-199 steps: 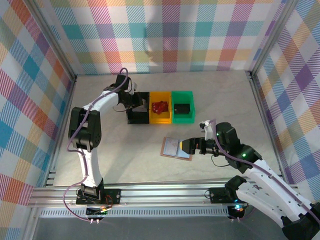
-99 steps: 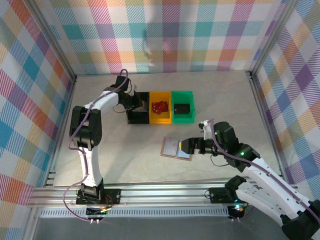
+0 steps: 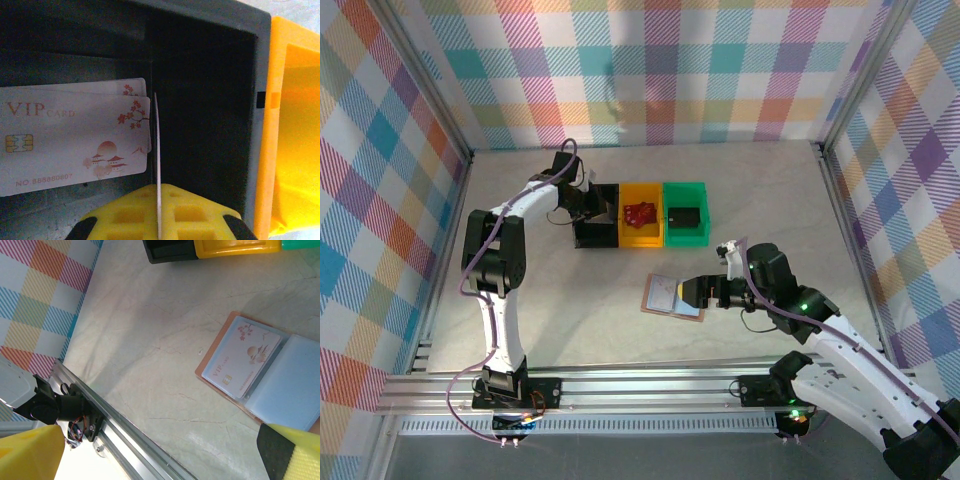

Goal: Take the credit cards out of the card holder

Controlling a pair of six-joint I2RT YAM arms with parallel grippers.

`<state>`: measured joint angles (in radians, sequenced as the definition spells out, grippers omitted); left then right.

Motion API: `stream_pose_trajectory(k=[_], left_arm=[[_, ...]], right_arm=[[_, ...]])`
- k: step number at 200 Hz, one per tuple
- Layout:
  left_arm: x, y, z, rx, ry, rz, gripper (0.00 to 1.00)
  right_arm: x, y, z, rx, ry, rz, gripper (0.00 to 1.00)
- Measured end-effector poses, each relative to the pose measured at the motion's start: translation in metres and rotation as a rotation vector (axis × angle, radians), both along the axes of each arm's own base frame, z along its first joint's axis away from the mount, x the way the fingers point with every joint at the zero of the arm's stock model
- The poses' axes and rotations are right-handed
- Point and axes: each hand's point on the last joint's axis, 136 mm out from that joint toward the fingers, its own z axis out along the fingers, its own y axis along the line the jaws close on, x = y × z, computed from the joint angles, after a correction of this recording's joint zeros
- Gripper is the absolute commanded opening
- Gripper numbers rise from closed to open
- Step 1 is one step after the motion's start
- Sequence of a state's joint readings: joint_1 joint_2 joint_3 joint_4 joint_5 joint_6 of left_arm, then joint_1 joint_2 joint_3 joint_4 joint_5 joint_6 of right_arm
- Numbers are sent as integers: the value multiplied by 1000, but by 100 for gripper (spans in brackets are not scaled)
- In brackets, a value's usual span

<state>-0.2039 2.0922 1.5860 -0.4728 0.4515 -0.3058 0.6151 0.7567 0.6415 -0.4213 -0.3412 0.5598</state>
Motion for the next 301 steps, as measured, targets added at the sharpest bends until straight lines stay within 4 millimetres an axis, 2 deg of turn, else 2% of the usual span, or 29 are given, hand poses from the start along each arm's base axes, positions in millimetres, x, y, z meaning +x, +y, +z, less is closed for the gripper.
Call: stream_pose_trajectory(k=[62,145,222,266,286,301], left_arm=[[4,-1,0,6,11,-5,21],[17,3,28,41,-27,-3,25],[23,17,43,116,-41,28,26],[34,40,70,136,-93,89,27],[34,50,97,120,-137,122,28],[25,51,123,97,-181,138,30]], right_arm=[[0,0,0,0,0,0,99],[0,0,0,0,0,0,99],[-1,1,0,3,1,5,99],[-4,-1,5,14,-12,6,99],[-5,-2,8,21,-22,6,99],[-5,-2,9,22,-25,5,99]])
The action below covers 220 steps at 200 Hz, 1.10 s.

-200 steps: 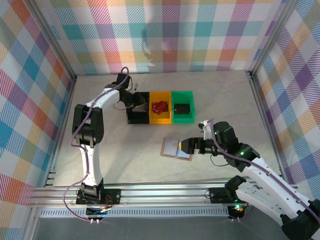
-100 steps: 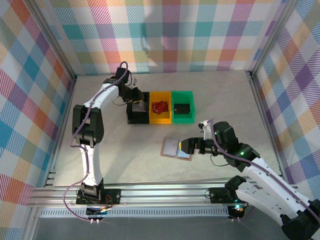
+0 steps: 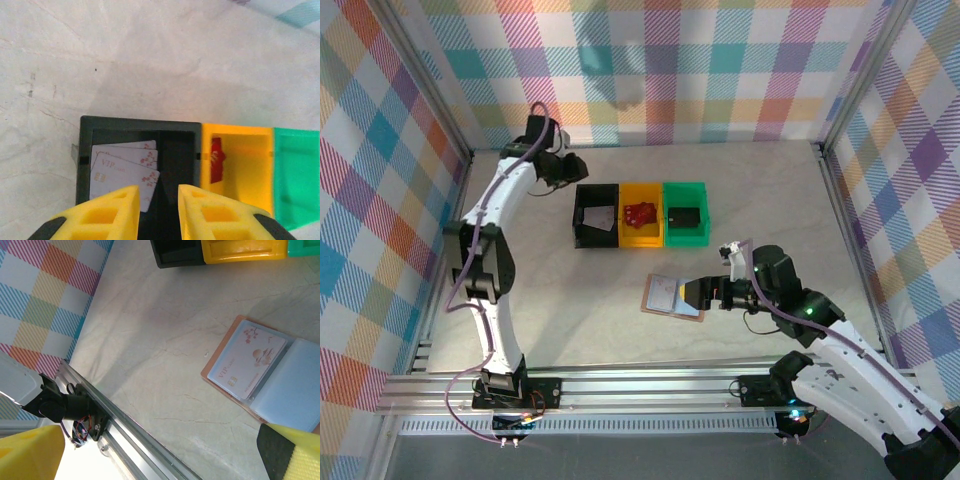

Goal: Take the credit cards out of the card holder

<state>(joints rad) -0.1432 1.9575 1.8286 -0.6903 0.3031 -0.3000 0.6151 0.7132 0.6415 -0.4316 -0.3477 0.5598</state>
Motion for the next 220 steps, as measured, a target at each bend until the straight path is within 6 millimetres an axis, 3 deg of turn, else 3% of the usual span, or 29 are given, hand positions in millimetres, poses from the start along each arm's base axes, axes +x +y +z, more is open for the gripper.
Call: stream_pose_trajectory(k=[24,49,76,94,117,156,173,220], left_arm=[[-42,-8,36,-19,-65,-11,31],[-111,-45,57,-28,-120,-105,34],[-201,-78,46,-62,-125,-201,37],[-250,-76,35,-97,-125,-195,42],[-291,-68,29,-171,-154,-155,43],[-319,-66,5,-207,-140,-108,44],[-321,-70,-3,-185,-126,-103,44],[-312,-105,-43,-17,-53,-136,44]], right_arm=[[3,-2,-6,-21,12,-16,99],[6,-3,-21,-71,64,-29,99],[6,-5,-35,-117,119,-44,97],[6,-6,-39,-125,136,-47,93],[6,-5,-38,-115,145,-55,87],[9,0,-49,-104,193,-64,68],[12,2,-61,-122,236,-75,58],[20,9,-89,-157,336,-96,48]])
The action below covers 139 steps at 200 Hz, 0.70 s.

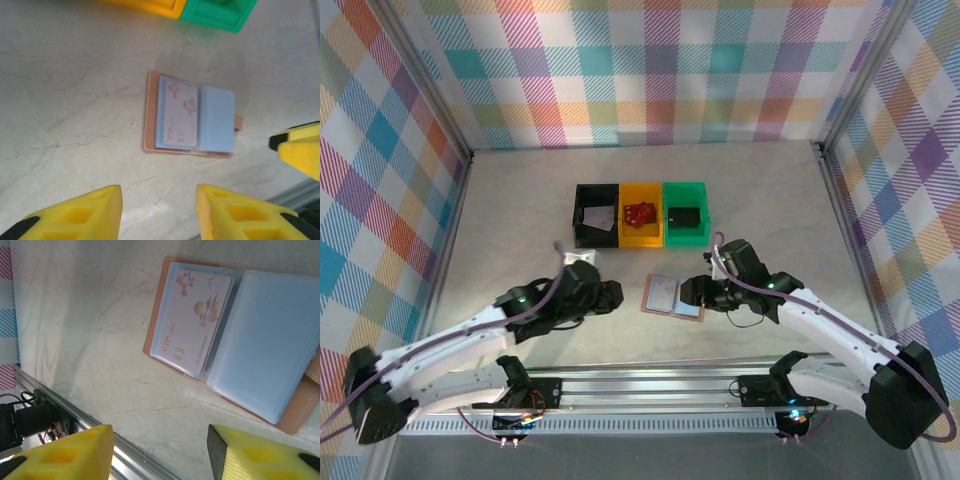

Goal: Take the credit cards out of the card holder

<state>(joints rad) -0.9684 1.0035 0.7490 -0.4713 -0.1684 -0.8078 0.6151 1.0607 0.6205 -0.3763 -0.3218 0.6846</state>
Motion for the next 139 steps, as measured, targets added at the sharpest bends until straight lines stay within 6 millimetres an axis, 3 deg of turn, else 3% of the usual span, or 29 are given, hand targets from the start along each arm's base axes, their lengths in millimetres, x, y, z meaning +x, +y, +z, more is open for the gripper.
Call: stream_pose_trajectory(k=[36,101,139], left_arm=[[12,-23,-21,49,16,-17,44],[35,-62,-25,11,-20,-41,44],[38,-77,-47,0,5,-66,44]], right_arm=[[5,2,-14,-23,47,-24,40],[11,4,-18,-18,72,-68,34],[16,8,-27,-19,98,-86,31]])
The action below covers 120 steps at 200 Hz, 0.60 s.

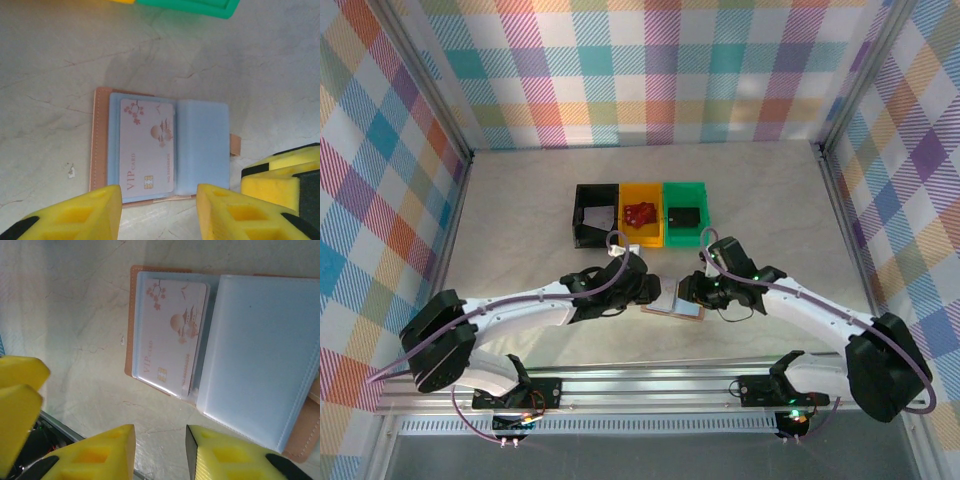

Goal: Take the credit cards out of the card holder

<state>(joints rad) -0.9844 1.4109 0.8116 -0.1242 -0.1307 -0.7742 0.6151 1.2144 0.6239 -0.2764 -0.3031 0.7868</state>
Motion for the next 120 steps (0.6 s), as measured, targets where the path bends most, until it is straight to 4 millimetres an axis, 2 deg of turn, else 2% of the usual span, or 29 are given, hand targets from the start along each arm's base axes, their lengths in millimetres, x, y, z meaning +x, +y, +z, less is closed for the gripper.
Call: stream_pose_trajectory(k=[49,89,120], left_arm=[[-4,2,-22,-7,26,8,44],[-6,-2,-39,-11,56,3,43],[-7,-3,-48,-20,68,7,43]], right_arm=[[7,7,-11,14,32,-29,25],[9,11,-30,1,90,-37,25],[11,12,-31,5,90,-44,24]])
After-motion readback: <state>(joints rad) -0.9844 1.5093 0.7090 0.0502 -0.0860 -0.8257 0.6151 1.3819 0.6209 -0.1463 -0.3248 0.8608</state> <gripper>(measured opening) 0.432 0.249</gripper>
